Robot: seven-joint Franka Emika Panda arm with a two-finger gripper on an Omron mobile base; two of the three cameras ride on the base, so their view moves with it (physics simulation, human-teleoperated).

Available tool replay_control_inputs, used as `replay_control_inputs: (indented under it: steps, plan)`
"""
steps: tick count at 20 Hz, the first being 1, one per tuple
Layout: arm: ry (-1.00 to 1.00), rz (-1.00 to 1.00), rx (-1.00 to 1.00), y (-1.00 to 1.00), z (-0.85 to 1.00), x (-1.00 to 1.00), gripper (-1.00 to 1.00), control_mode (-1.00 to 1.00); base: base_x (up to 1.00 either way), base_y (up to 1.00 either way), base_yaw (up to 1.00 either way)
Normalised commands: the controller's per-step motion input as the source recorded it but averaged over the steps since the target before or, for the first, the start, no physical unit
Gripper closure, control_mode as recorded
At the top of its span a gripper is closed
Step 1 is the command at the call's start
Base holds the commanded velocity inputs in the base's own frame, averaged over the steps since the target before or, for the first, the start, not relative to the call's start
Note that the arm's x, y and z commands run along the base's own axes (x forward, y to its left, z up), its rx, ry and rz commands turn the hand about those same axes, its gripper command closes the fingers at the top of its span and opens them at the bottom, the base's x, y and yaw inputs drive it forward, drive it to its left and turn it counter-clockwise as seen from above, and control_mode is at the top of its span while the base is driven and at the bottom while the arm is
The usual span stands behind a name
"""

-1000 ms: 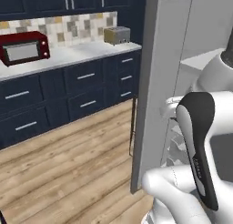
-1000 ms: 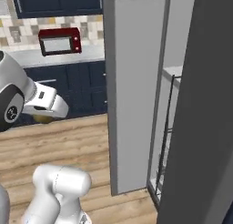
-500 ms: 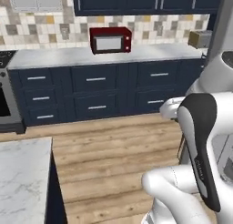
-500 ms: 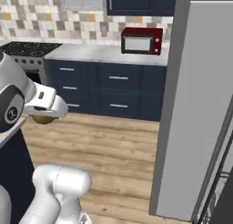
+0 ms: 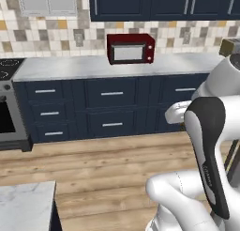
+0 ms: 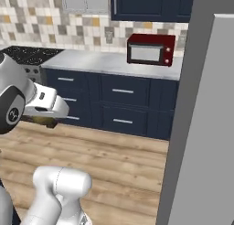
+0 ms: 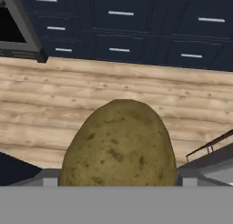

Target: Take the avocado and potato out of the freezer and place them in the tupperware container on the counter. Then put the tupperware containing the vegetables back in the freezer.

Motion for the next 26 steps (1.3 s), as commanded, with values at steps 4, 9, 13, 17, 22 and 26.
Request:
replay_control_inputs:
  steps: [4, 9, 13, 17, 22, 26]
  plan:
    - [0.00, 0.00, 0.00, 0.00, 0.00, 0.00, 1.00, 1.00, 1.00, 0.22, 0.06]
    - [0.00, 0.00, 0.00, 0.00, 0.00, 0.00, 1.00, 1.00, 1.00, 0.22, 0.07]
    - [0.00, 0.00, 0.00, 0.00, 0.00, 0.00, 1.00, 1.00, 1.00, 0.24, 0.13]
    - [0.00, 0.00, 0.00, 0.00, 0.00, 0.00, 1.00, 1.00, 1.00, 0.19, 0.30]
    - [0.00, 0.00, 0.00, 0.00, 0.00, 0.00, 1.00, 1.00, 1.00, 0.27, 0.46]
    - [0.00, 0.00, 0.00, 0.00, 0.00, 0.00, 1.00, 1.00, 0.87, 0.35, 0.67]
